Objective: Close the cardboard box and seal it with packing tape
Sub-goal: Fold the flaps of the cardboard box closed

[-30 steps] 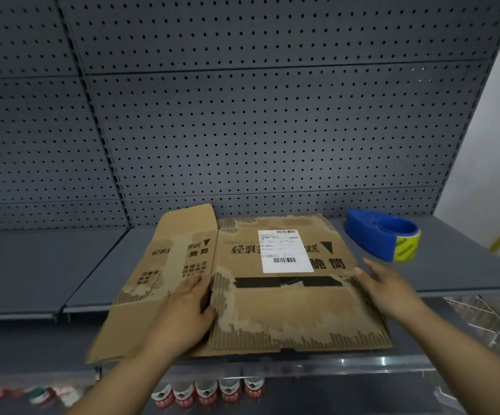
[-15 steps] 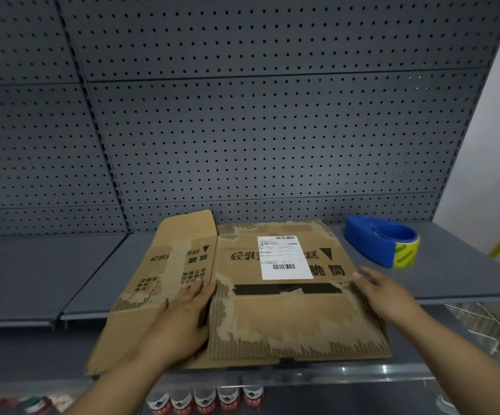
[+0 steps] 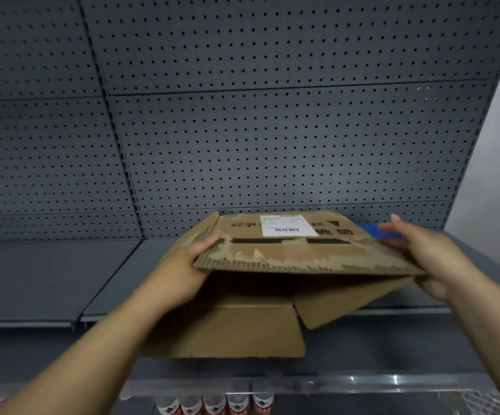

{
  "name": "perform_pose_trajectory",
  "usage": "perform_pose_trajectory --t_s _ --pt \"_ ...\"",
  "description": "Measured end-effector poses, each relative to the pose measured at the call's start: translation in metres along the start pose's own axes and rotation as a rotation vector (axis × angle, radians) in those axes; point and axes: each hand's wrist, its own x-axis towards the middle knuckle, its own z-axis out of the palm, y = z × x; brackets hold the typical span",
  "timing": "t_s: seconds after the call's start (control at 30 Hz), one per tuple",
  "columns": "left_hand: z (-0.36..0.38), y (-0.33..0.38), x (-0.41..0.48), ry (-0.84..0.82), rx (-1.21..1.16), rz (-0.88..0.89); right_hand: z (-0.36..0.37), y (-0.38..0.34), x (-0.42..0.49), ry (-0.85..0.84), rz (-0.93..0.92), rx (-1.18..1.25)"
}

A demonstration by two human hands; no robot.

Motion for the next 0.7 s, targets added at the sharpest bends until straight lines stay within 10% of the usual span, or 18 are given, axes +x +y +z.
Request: perform_pose_trajectory --t_s 0.5,0.7 --pt "-0.053 0.016 0.008 0.382 -1.048 -0.226 0.051 -0.064 -0.016 -0.048 -0.268 0.034" --pt "-0.034 0.004 -0.004 0.393 -1.004 -0.163 0.06 -0.046 -0.025 0.095 -0.293 -0.036"
